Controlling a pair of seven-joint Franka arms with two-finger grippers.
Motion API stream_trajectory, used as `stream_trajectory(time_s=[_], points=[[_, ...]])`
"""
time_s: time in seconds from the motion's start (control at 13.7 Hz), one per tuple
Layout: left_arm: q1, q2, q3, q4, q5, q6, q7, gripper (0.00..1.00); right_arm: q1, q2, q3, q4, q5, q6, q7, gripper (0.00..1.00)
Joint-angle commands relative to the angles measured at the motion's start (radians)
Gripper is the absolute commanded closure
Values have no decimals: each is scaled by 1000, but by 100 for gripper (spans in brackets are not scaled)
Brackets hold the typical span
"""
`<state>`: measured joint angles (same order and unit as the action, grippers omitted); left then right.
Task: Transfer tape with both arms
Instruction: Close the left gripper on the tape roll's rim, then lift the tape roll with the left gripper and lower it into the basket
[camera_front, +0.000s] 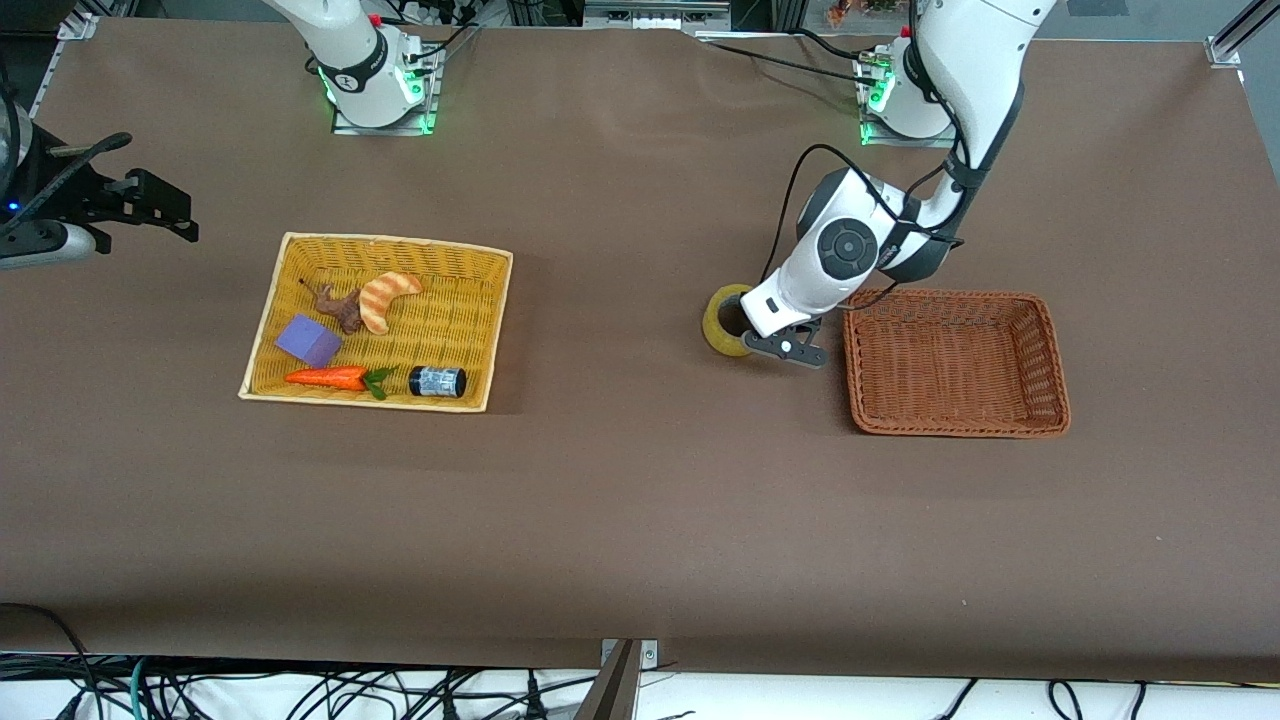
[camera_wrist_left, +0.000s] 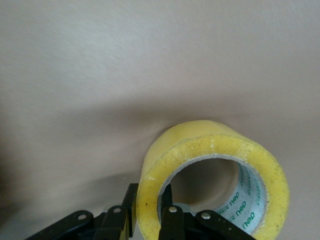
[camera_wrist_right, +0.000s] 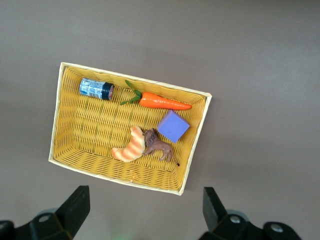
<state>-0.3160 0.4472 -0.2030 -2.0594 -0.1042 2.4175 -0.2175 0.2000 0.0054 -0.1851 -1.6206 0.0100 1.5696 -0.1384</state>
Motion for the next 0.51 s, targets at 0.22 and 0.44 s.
stream_trajectory(time_s=[0.22, 0.44], points=[[148, 2, 4, 348, -17, -446, 21, 100, -5, 1, -1, 18, -4, -13, 6, 0], [242, 11, 5, 435, 7, -566, 136, 100, -5, 1, -1, 22, -4, -13, 6, 0]])
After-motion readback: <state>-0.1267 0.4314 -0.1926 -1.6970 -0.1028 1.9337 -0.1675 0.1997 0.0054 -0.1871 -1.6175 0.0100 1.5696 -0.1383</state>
